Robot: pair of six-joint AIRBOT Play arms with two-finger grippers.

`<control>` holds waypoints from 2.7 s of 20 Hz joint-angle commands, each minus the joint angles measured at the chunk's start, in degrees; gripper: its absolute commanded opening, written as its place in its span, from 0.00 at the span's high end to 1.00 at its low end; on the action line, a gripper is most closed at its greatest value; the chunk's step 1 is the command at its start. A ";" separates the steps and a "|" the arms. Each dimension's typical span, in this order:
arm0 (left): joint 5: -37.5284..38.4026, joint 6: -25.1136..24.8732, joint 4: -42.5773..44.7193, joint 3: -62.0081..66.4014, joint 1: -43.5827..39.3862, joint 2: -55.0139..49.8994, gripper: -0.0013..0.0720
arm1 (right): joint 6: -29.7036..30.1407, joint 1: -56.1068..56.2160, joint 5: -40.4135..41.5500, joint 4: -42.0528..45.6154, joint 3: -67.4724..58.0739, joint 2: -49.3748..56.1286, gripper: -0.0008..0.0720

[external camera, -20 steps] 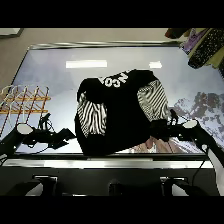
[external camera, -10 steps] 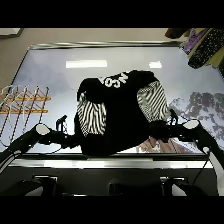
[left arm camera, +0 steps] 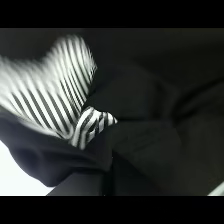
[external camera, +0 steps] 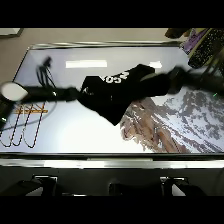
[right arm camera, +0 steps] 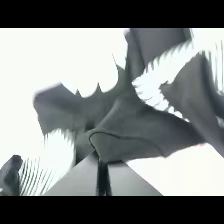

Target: Fold the clothes and pants, and hang the long-sleeved shirts on hangers.

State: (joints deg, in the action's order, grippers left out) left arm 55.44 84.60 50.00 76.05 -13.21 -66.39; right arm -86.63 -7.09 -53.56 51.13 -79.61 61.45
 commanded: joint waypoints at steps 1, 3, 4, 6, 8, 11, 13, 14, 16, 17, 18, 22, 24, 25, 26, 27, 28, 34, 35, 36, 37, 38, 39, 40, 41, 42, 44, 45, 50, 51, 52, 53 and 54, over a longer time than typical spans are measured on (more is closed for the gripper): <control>0.00 0.02 4.57 23.04 -0.04 0.07 0.94 | -5.84 0.02 0.04 11.72 -25.44 -0.15 0.94; 0.04 0.02 4.70 31.82 -0.04 0.52 0.94 | -5.99 0.02 -4.17 13.27 -35.45 -0.94 0.94; 0.07 0.15 4.68 34.88 -0.04 1.20 0.94 | -5.99 0.02 -6.43 13.49 -38.95 -2.21 0.94; 0.04 1.53 4.74 37.40 -0.04 3.76 0.94 | -6.21 0.02 -9.07 13.62 -40.41 -7.13 0.94; 0.72 3.50 5.77 37.46 -0.04 7.50 0.94 | -6.21 0.02 -11.61 14.75 -40.41 -12.70 0.94; 3.02 8.55 11.72 37.44 -0.04 12.35 0.94 | -8.52 0.02 -11.65 18.80 -40.41 -19.08 0.94; 2.97 10.67 15.06 37.44 -0.04 14.40 0.94 | -10.91 0.02 -8.85 21.14 -40.41 -20.15 0.94; 2.99 10.69 15.85 37.44 -0.04 14.64 0.94 | -11.17 0.02 -6.93 21.27 -40.35 -19.52 0.94; 2.97 11.06 16.79 37.40 -0.04 13.33 0.94 | -12.39 0.02 -4.17 20.44 -40.37 -15.72 0.94; 2.36 11.04 17.62 37.42 -0.07 11.65 0.94 | -12.41 0.02 -3.58 18.69 -40.35 -12.50 0.94; 0.63 10.86 17.88 37.40 -0.07 9.66 0.94 | -12.04 0.02 -3.61 16.79 -40.35 -8.87 0.94; -13.07 10.38 22.23 37.42 -0.04 -2.73 0.94 | -11.52 0.04 -3.61 8.70 -40.35 10.25 0.94; -16.70 10.78 22.67 37.44 0.24 -11.30 0.94 | -10.60 0.24 -2.19 3.34 -40.35 20.39 0.94; -17.27 11.85 22.67 37.44 0.55 -16.06 0.94 | -9.55 0.63 -0.83 2.01 -40.35 24.98 0.94; -17.42 12.85 22.69 37.46 1.07 -20.52 0.94 | -9.05 1.55 0.72 1.36 -40.28 29.68 0.94; -17.35 14.38 22.67 37.46 1.68 -24.90 0.94 | -8.85 2.14 2.75 1.33 -39.65 33.79 0.94; -17.16 16.55 22.62 37.46 2.27 -29.33 0.94 | -8.55 3.08 5.25 1.62 -38.16 37.18 0.94; -6.32 17.92 16.59 37.44 2.89 -44.06 0.94 | -8.04 4.42 -0.35 6.05 -35.89 49.05 0.89; -3.76 17.92 15.34 37.44 3.06 -44.68 0.92 | -8.07 3.93 -2.82 7.63 -35.89 48.78 0.85; -1.66 17.92 14.58 37.46 3.32 -44.74 0.81 | -8.07 3.34 -5.55 8.59 -35.91 48.02 0.82; 0.57 17.92 13.33 37.51 3.89 -44.33 0.53 | -7.21 2.40 -9.09 9.05 -35.91 46.60 0.68; 3.13 17.88 11.74 37.73 4.79 -43.65 0.28 | -5.88 1.14 -12.74 9.68 -35.89 44.81 0.57; 6.21 17.86 10.67 37.73 6.01 -42.38 0.15 | -3.63 -0.39 -17.42 10.49 -35.89 42.56 0.54; 9.55 17.14 10.67 37.68 7.08 -40.89 0.15 | -1.97 -1.90 -22.73 12.46 -35.89 40.09 0.54; 13.57 15.87 11.54 37.66 8.09 -39.26 0.14 | -0.98 -3.17 -28.06 15.10 -35.87 38.01 0.53; 17.22 15.72 13.14 36.98 8.72 -37.53 0.14 | -2.05 -4.72 -32.41 16.55 -35.30 35.95 0.53; 21.81 14.71 16.48 31.52 9.31 -32.76 0.13 | -3.19 -7.41 -36.72 15.72 -28.17 29.66 0.45; 21.62 14.16 16.65 26.32 9.35 -29.46 0.09 | -4.09 -7.65 -36.92 15.56 -22.38 25.97 0.34; 10.21 13.99 11.63 -9.55 9.11 -9.53 0.05 | -7.48 -0.24 -29.07 13.31 17.11 2.27 0.30; 7.78 13.94 9.92 -16.72 9.07 -5.57 0.05 | -9.60 1.86 -26.16 12.26 24.26 -1.75 0.30; 5.92 13.77 8.28 -22.93 9.07 -2.29 0.05 | -12.41 4.13 -22.75 10.51 31.45 -5.33 0.30; 4.81 13.77 7.13 -27.61 9.07 0.02 0.05 | -14.62 6.38 -19.71 8.66 37.38 -7.63 0.30; 4.20 13.38 6.25 -31.19 9.07 1.62 0.05 | -15.74 8.83 -16.52 6.16 42.97 -8.90 0.30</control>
State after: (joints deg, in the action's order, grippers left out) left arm 64.47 98.59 60.29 59.68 -4.21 -72.55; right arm -96.88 -3.88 -78.48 62.15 -54.43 60.60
